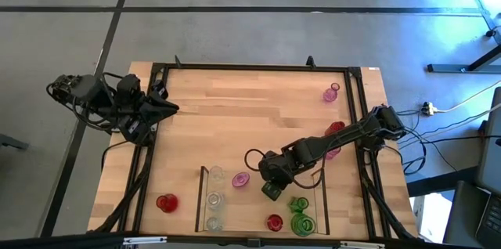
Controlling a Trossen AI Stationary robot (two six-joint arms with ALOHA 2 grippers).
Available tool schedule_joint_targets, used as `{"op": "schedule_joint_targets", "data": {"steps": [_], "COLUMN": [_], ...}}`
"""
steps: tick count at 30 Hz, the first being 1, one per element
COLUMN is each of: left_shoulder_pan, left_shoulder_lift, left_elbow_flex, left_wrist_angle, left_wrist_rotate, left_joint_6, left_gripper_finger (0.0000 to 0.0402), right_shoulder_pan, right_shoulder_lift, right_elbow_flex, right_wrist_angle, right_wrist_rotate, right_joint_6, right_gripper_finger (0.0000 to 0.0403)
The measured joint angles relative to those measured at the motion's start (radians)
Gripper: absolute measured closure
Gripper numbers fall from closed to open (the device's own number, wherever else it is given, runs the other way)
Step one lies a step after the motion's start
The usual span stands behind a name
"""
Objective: Sort vases onto shelf
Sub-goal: Put the green vase aligned with the other green vases on the shelf
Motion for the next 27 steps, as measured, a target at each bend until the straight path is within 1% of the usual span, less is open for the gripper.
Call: {"op": "schedule_joint_targets", "data": {"steps": [2,5,10,15,20,27], "left_shoulder_pan": [0.000,0.000,0.000,0.000,0.000,0.000], "left_shoulder_lift": [0.000,0.000,0.000,0.001,0.000,0.001], "left_elbow_flex": [0.000,0.000,0.000,0.000,0.000,0.000], "left_wrist_angle": [0.000,-0.001,0.000,0.000,0.001,0.003], "left_wrist_rotate": [0.000,0.000,-0.012,-0.021,-0.021,-0.028], "left_joint_6": [0.000,0.001,0.011,0.012,0.012,0.012], "left_gripper_finger": [0.0357,0.0357,0.0357,0.0357,0.0357,0.0357], "right_shoulder_pan": [0.000,0.000,0.000,0.001,0.010,0.040], "right_shoulder_lift": [0.001,0.001,0.001,0.001,0.001,0.001], "right_elbow_flex": [0.000,0.000,-0.002,-0.001,-0.001,-0.002], "right_wrist_angle": [-0.023,-0.065,-0.162,-0.199,-0.254,-0.268], "right_wrist_rotate": [-0.003,-0.003,0.028,0.037,0.052,0.072], "right_joint_6": [0.000,0.001,0.034,0.066,0.128,0.237], "right_gripper_finger": [0.0377,0.0375,0.0388,0.0393,0.0392,0.0393]}}
